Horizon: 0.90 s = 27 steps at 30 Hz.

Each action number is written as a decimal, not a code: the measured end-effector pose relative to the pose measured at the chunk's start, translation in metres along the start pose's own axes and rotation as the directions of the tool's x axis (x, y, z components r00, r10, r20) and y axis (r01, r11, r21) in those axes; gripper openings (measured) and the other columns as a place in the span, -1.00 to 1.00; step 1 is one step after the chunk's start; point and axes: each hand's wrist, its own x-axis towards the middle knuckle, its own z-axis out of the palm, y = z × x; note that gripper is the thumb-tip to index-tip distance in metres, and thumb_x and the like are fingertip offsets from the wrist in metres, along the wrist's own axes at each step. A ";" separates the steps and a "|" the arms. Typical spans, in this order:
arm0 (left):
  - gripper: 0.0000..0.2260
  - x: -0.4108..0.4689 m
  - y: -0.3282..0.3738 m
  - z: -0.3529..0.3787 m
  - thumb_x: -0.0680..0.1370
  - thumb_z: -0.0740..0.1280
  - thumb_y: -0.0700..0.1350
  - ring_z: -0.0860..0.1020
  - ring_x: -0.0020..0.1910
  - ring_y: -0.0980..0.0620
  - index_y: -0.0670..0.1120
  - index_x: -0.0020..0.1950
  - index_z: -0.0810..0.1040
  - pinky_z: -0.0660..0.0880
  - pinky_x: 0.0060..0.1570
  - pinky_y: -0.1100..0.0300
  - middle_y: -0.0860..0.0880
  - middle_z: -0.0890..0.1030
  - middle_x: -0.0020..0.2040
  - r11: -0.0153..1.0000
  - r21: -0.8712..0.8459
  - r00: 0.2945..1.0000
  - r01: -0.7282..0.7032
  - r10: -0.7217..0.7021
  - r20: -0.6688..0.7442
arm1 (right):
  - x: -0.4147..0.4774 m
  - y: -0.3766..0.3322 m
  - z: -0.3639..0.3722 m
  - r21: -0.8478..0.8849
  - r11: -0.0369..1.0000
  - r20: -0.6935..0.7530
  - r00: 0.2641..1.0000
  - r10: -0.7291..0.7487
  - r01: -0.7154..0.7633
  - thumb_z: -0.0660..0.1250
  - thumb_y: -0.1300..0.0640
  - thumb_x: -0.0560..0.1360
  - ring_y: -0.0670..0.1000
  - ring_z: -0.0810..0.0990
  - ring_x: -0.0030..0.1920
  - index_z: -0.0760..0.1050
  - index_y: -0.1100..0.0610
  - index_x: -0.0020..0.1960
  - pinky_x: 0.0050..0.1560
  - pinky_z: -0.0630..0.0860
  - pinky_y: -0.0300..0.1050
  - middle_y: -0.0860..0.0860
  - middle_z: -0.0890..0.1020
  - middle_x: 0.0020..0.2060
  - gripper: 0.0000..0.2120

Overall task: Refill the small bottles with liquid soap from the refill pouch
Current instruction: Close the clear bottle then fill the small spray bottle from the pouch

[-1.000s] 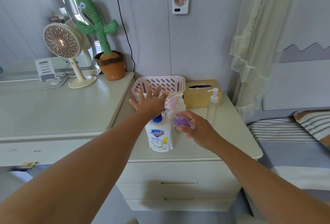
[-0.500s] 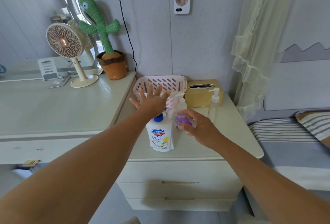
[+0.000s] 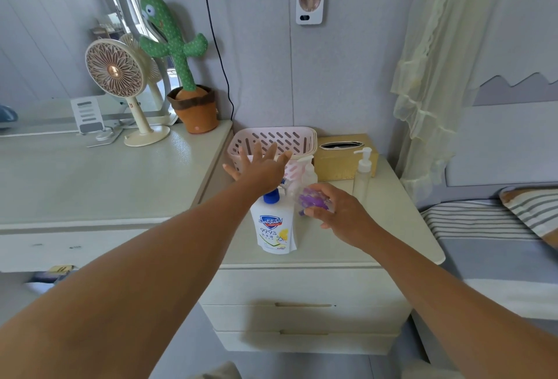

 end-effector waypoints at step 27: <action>-0.58 -0.003 -0.002 0.011 0.66 -0.14 0.14 -0.25 0.52 -0.20 0.23 0.53 -0.01 -0.25 0.32 -0.44 0.04 -0.11 0.58 0.998 -0.061 0.999 0.012 -0.010 0.035 | -0.006 0.002 0.004 -0.027 1.000 -0.021 1.000 0.006 -0.007 0.34 0.06 0.52 -0.07 0.47 0.08 0.36 0.04 0.36 0.01 0.52 -0.21 0.01 0.50 0.24 -0.57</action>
